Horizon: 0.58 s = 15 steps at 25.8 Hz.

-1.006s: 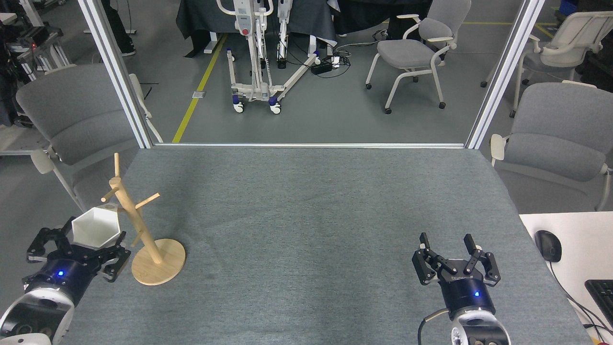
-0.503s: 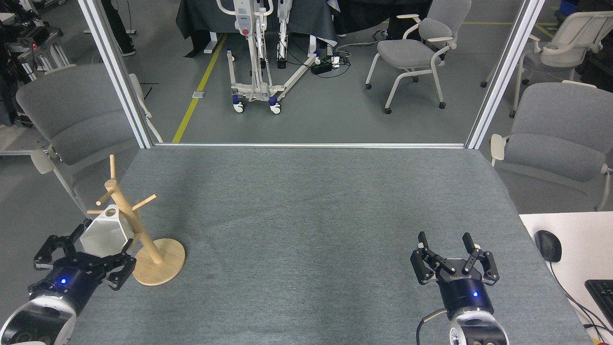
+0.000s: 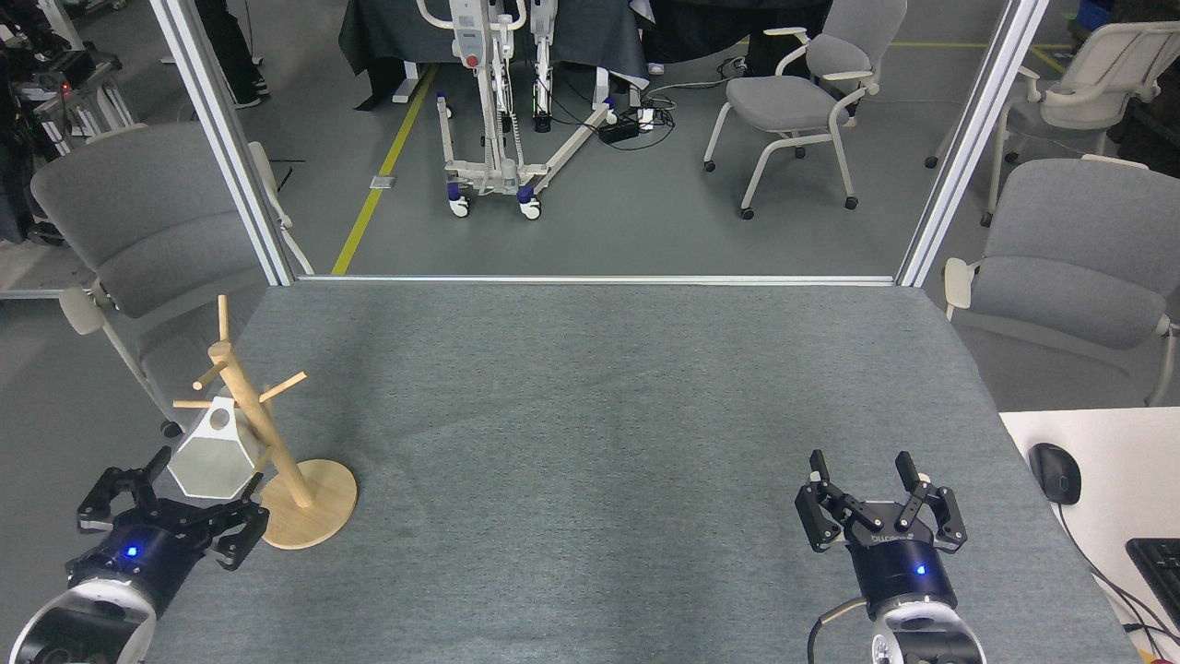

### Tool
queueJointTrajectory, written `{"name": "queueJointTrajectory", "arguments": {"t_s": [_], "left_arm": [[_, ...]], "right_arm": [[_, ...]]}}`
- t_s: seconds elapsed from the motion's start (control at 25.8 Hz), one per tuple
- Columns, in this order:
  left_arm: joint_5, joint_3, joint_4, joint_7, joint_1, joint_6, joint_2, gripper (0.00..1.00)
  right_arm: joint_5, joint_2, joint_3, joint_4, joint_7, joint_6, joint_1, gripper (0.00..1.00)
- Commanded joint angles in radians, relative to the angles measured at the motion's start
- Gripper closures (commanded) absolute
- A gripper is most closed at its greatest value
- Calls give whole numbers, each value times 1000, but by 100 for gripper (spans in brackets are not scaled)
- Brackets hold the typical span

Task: Hang cup on storage rack
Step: 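Open the left gripper and lower it away from the hung cup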

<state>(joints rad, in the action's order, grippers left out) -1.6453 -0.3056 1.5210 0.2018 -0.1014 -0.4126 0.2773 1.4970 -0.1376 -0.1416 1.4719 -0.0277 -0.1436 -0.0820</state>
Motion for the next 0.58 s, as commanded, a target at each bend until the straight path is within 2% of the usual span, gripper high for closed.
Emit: {"name": "queueJointTrajectory", "arguments": {"t_s": [0.0, 0.15, 0.39, 0.46, 0.54], "left_arm": [[5, -6, 2, -9, 22, -12, 2, 1], [15, -32, 39, -51, 57, -45, 2, 1], [85, -60, 111, -200, 204, -152, -12, 1], [96, -53, 126, -252, 238, -192, -47, 1], [96, -43, 137, -263, 242, -215, -115, 1]], "right_arm": [[-1, -4, 8, 2, -3, -1, -1, 0], [-3, 1, 13, -8, -1, 4, -5, 0], [-3, 23, 13, -12, -3, 6, -5, 0], [-3, 18, 13, -12, -3, 4, -7, 0], [-3, 26, 11, -13, -3, 6, -7, 0]]}}
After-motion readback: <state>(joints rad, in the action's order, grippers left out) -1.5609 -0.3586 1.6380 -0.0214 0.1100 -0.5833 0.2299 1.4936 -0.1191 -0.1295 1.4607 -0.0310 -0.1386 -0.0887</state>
